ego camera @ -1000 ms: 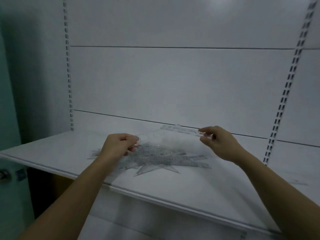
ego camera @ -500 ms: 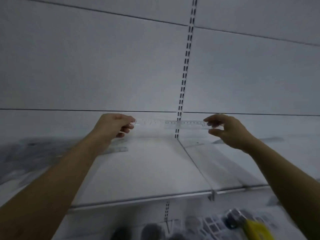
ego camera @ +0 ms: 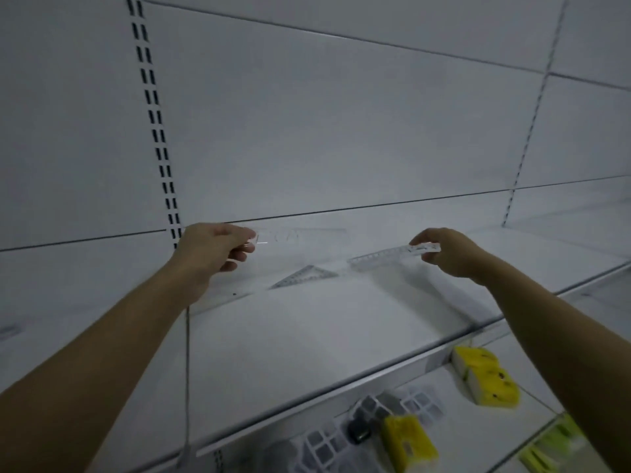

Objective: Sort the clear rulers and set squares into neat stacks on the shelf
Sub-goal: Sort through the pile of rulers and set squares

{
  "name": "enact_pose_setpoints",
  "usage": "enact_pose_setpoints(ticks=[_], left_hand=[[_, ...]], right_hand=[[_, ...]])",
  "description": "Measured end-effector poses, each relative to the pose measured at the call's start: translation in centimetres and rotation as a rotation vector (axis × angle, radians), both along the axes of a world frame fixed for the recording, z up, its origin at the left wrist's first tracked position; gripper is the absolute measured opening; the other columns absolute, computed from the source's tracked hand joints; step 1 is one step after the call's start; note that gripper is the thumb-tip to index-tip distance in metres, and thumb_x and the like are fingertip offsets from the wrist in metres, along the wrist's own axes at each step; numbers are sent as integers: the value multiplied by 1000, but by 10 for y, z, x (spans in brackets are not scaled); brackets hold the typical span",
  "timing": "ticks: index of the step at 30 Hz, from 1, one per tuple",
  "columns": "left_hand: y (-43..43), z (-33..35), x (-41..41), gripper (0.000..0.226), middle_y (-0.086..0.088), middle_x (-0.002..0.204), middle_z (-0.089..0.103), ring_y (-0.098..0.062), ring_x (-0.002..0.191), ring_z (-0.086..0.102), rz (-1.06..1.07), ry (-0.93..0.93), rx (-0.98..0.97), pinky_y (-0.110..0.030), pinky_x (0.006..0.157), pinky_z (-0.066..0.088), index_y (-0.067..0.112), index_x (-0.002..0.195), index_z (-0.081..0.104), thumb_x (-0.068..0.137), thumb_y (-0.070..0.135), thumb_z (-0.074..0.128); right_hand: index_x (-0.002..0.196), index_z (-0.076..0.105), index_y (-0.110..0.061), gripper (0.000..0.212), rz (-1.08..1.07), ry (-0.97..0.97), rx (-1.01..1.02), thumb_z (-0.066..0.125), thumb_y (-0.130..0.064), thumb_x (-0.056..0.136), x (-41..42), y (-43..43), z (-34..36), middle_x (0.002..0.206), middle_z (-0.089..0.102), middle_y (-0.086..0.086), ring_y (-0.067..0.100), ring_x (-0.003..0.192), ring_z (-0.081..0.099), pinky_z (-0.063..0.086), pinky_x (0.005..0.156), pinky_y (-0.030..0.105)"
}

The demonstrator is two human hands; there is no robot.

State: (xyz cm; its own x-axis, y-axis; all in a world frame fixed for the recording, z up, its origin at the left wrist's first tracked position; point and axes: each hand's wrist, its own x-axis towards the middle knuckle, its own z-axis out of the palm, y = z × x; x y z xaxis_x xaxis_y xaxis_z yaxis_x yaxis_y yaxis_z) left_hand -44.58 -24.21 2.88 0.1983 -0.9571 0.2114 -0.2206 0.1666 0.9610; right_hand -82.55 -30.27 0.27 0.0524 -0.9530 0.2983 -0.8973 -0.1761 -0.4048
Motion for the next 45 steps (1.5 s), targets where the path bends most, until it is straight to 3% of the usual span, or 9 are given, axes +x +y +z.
enact_pose_setpoints(ticks=[4, 13, 15, 17, 19, 22, 31, 39, 45], left_hand=[[-31, -3, -53, 11, -9, 82, 71, -13, 63, 59, 9, -17, -16, -23, 59, 48, 8, 95, 71, 88, 16, 66], [-80, -22, -128, 13, -7, 80, 72, -12, 64, 62, -15, 124, 90, -22, 58, 47, 7, 99, 69, 87, 13, 68], [-90, -25, -139, 13, -6, 78, 73, -10, 60, 61, -14, 97, 105, -22, 58, 46, 7, 98, 69, 85, 12, 70], [-100, -28, -151, 15, -5, 75, 74, -8, 56, 59, -3, 11, 100, -20, 56, 44, 7, 97, 70, 83, 13, 72], [-110, -33, -165, 17, -3, 73, 74, -7, 54, 57, 6, -84, 85, -16, 52, 44, 8, 95, 70, 80, 15, 75], [-123, -41, -189, 14, -2, 73, 73, -9, 56, 58, 19, -240, 38, -15, 52, 45, 13, 90, 70, 78, 18, 77], [-141, -64, -219, 25, 0, 71, 60, -24, 75, 59, 116, -1045, -215, -29, 66, 40, 21, 82, 63, 91, 41, 52], [-156, -84, -213, 35, 0, 97, 63, -22, 89, 59, 130, -1242, -251, -34, 84, 37, 20, 97, 61, 92, 49, 43], [-154, -90, -219, 35, -2, 98, 61, -22, 93, 56, 16, -1166, -269, -34, 78, 43, 20, 107, 59, 91, 50, 49]], right_hand=[[110, 66, -19, 26, 80, 45, 29, 66, -8, 87, -30, -50, -5, 114, 65, 9, 23, 97, 57, 43, 82, 30], [118, 62, -37, 36, 175, 176, 151, 67, -23, 85, -46, -133, -20, 133, 52, 8, 32, 121, 47, 39, 104, 43], [127, 59, -27, 45, 185, -61, 120, 64, -11, 85, -54, -135, -22, 135, 52, 6, 29, 125, 45, 39, 100, 38], [117, 65, -23, 51, 134, -409, -9, 53, 8, 79, -67, -132, -21, 127, 60, 3, 24, 119, 51, 41, 90, 31], [109, 68, -22, 56, -32, -555, -181, 43, 12, 72, -82, -130, -19, 117, 65, 3, 19, 111, 56, 44, 86, 28], [113, 67, -14, 52, -167, -443, -207, 40, 9, 74, -91, -126, -23, 115, 66, 6, 20, 108, 58, 47, 94, 32], [120, 63, -18, 36, 32, -244, -49, 57, -9, 86, -75, -134, -34, 122, 61, 2, 15, 107, 52, 35, 85, 21], [133, 50, -28, 52, -27, 37, 140, 63, -36, 83, -74, -143, -47, 135, 52, 6, 28, 123, 48, 39, 104, 44], [130, 52, -25, 49, -64, -12, 92, 64, -40, 86, -70, -147, -50, 130, 58, 2, 24, 119, 52, 39, 104, 44]])
